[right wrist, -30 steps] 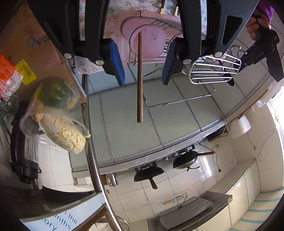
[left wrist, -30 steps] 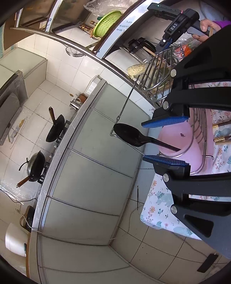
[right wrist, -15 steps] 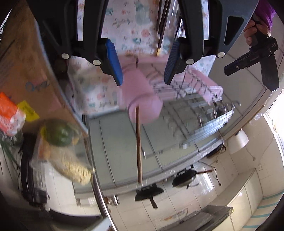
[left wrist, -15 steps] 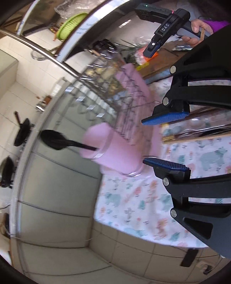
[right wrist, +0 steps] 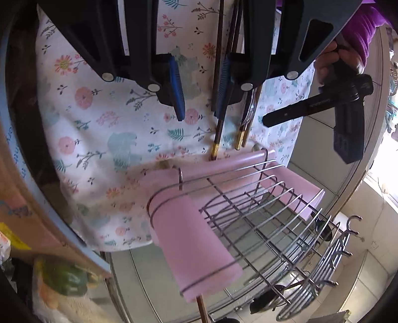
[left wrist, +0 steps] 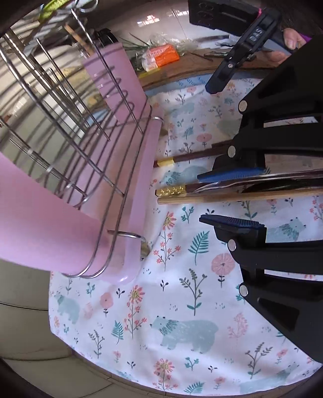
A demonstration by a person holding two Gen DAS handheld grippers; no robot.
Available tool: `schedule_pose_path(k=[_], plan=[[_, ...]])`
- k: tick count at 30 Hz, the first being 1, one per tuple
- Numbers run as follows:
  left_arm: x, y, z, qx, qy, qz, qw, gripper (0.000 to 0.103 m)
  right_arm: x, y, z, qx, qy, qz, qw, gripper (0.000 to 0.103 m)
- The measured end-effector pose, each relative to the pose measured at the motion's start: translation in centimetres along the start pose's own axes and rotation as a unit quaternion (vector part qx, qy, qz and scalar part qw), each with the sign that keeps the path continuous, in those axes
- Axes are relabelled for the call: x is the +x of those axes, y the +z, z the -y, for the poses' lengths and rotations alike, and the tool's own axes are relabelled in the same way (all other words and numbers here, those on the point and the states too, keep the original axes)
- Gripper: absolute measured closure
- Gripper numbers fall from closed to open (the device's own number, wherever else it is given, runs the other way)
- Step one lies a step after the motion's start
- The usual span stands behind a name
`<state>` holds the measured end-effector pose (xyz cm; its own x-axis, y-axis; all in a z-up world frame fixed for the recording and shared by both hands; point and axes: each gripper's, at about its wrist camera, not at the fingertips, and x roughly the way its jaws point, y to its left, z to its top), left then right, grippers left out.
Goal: Organize utensils
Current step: 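Grasp a wooden chopstick with the left tool while the right tool grasps a dark chopstick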
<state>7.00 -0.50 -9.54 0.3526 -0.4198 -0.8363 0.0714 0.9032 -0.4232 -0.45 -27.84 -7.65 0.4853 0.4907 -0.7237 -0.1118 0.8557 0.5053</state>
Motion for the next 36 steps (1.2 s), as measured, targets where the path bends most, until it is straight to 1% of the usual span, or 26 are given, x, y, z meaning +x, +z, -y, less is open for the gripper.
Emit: schedule_pose_path(k=[2, 3, 4, 5, 6, 7, 9, 12, 15, 19, 21, 22, 23, 24, 26, 29, 32, 34, 36], plan=[[1.0, 0.3, 0.0, -0.003, 0.007, -0.013, 0.9999, 0.078, 0.4, -0.2, 0.1, 0.005, 0.010, -0.012, 1.000, 0.077], [1.3, 0.5, 0.1, -0.004, 0.009, -0.017, 0.9998, 0.081, 0.6, -0.3, 0.1, 0.007, 0.013, -0.019, 1.000, 0.077], [1.5, 0.6, 0.1, -0.005, 0.007, -0.016, 0.9998, 0.081, 0.9, -0.5, 0.1, 0.008, 0.016, -0.025, 1.000, 0.077], [1.7, 0.6, 0.1, -0.004, 0.007, -0.015, 0.9999, 0.085, 1.2, -0.6, 0.0, 0.009, 0.018, -0.033, 0.999, 0.077], [1.8, 0.7, 0.1, -0.004, 0.007, -0.015, 0.9999, 0.093, 1.5, -0.8, -0.1, 0.009, 0.020, -0.040, 0.999, 0.077], [2.0, 0.7, 0.1, -0.007, 0.007, -0.018, 0.9998, 0.097, 1.8, -0.9, -0.2, 0.008, 0.022, -0.046, 0.999, 0.077], [2.2, 0.9, -0.1, -0.016, -0.003, -0.022, 0.9996, 0.097, 2.4, -1.1, -0.5, 0.005, 0.025, -0.057, 0.998, 0.077], [2.3, 0.9, -0.2, -0.012, -0.007, -0.021, 0.9997, 0.097, 3.5, -1.5, -1.2, -0.001, 0.029, -0.076, 0.997, 0.077], [2.1, 0.8, -0.4, -0.012, -0.009, -0.018, 0.9997, 0.097, 4.8, -1.9, -1.7, -0.004, 0.019, -0.093, 0.995, 0.077], [2.0, 0.9, -0.7, -0.024, -0.017, -0.022, 0.9993, 0.097, 6.3, -2.4, -1.7, 0.006, 0.022, -0.115, 0.993, 0.077], [2.2, 1.0, -0.7, -0.029, -0.021, -0.027, 0.9990, 0.097, 6.5, -2.4, -1.4, 0.016, 0.031, -0.115, 0.993, 0.083], [2.3, 1.1, -0.7, -0.034, -0.023, -0.029, 0.9987, 0.097, 6.6, -2.4, -1.2, 0.024, 0.042, -0.118, 0.992, 0.089], [2.5, 1.2, -0.7, -0.039, -0.024, -0.033, 0.9984, 0.097, 6.5, -2.4, -1.1, 0.028, 0.046, -0.118, 0.992, 0.094], [2.7, 1.4, -0.8, -0.044, -0.028, -0.037, 0.9980, 0.097, 6.4, -2.4, -1.1, 0.023, 0.039, -0.116, 0.992, 0.097], [3.1, 1.5, -0.9, -0.050, -0.034, -0.045, 0.9972, 0.097, 6.1, -2.4, -1.2, 0.017, 0.033, -0.112, 0.993, 0.097], [3.2, 1.5, -0.9, -0.048, -0.036, -0.044, 0.9973, 0.097, 5.5, -2.5, -0.8, 0.021, 0.024, -0.104, 0.994, 0.097], [2.5, 1.4, -1.3, -0.054, -0.025, -0.033, 0.9977, 0.097, 4.8, -2.2, -0.3, 0.022, 0.010, -0.094, 0.995, 0.097], [1.6, 1.3, -1.6, -0.051, -0.019, -0.024, 0.9982, 0.097, 4.3, -2.0, 0.0, 0.023, 0.006, -0.090, 0.996, 0.097], [0.7, 1.2, -2.1, -0.051, -0.010, -0.015, 0.9985, 0.097, 4.2, -1.8, 0.2, 0.020, -0.006, -0.087, 0.996, 0.097]])
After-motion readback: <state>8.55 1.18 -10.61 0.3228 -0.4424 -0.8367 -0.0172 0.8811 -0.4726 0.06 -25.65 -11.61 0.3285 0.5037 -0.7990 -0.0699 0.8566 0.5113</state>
